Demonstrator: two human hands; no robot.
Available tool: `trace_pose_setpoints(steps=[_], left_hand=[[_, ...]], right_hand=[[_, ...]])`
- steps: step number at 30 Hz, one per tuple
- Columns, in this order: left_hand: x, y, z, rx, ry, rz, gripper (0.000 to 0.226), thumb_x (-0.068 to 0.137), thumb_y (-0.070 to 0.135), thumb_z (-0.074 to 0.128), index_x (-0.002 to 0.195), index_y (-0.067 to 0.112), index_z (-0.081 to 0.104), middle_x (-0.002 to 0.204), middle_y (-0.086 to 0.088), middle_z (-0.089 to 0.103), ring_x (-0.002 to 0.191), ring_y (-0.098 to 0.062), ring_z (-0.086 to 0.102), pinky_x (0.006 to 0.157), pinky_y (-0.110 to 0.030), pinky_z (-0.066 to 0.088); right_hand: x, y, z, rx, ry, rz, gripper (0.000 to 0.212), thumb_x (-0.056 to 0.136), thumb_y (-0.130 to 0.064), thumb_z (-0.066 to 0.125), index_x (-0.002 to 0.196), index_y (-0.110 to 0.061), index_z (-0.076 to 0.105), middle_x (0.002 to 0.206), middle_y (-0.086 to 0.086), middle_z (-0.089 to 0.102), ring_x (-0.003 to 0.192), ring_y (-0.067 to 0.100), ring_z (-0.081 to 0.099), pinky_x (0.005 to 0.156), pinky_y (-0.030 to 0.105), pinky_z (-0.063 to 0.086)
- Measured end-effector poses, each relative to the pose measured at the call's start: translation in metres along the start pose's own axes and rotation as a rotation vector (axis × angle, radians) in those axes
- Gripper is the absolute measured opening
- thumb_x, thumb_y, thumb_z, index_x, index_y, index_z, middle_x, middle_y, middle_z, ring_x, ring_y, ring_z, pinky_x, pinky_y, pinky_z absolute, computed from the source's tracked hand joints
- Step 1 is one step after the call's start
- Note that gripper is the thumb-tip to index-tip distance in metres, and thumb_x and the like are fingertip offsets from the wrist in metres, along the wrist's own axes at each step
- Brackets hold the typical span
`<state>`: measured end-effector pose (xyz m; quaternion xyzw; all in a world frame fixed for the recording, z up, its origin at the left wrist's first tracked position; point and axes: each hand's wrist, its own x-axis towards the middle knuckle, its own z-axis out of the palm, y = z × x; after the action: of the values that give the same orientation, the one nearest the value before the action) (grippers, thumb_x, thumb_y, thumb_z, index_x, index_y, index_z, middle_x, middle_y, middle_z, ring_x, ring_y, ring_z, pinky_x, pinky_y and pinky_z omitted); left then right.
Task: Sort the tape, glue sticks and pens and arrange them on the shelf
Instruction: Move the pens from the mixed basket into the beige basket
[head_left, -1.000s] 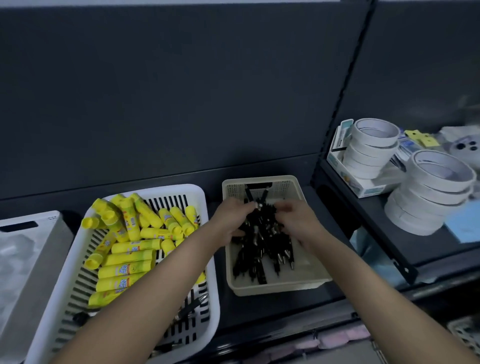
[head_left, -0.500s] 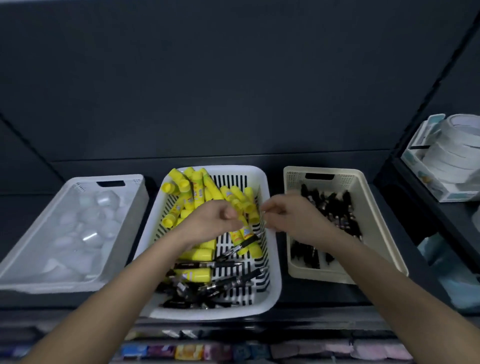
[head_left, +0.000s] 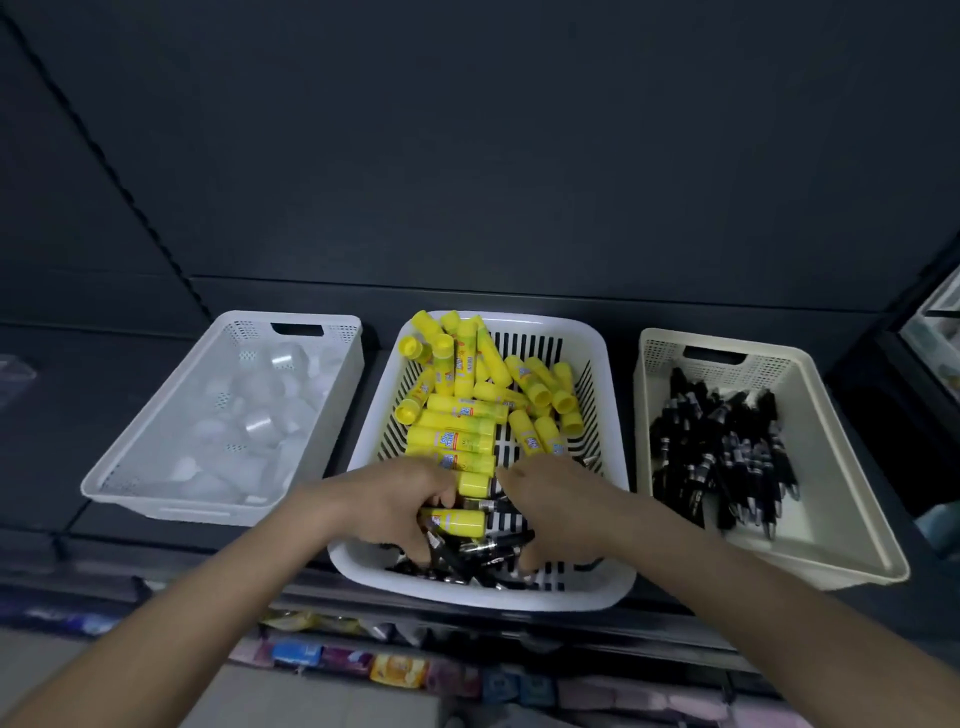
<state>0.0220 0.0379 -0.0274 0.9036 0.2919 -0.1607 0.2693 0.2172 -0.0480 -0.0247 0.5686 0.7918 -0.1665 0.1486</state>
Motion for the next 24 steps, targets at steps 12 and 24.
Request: trace_pose_setpoints(steps=[12,24], left_hand=[[0.001,-0.011,-0.003,-0.181,0.143,0.079,0.022,0.080,0.024,0.077,0.081,0.026,0.055,0.084,0.015,0.056,0.078,0.002,0.050,0.069,-0.017,0.041],[0.002,0.000,0.000,-0.181,-0.002,0.131,0.022,0.090,0.008,0.061,0.109,0.014,0.068,0.106,0.009,0.069,0.093,0.001,0.061,0.086,-0.017,0.047]], right_hand=[[0.021,-0.004,-0.003,0.002,-0.029,-0.027,0.025,0.084,-0.007,0.058,0.108,-0.006,0.050,0.075,-0.001,0.041,0.060,0.013,0.039,0.044,0.027,0.026],[0.022,0.032,-0.034,0.142,0.060,0.115,0.003,0.082,-0.010,0.055,0.082,-0.011,0.052,0.076,0.000,0.052,0.071,0.020,0.054,0.054,0.030,0.044]])
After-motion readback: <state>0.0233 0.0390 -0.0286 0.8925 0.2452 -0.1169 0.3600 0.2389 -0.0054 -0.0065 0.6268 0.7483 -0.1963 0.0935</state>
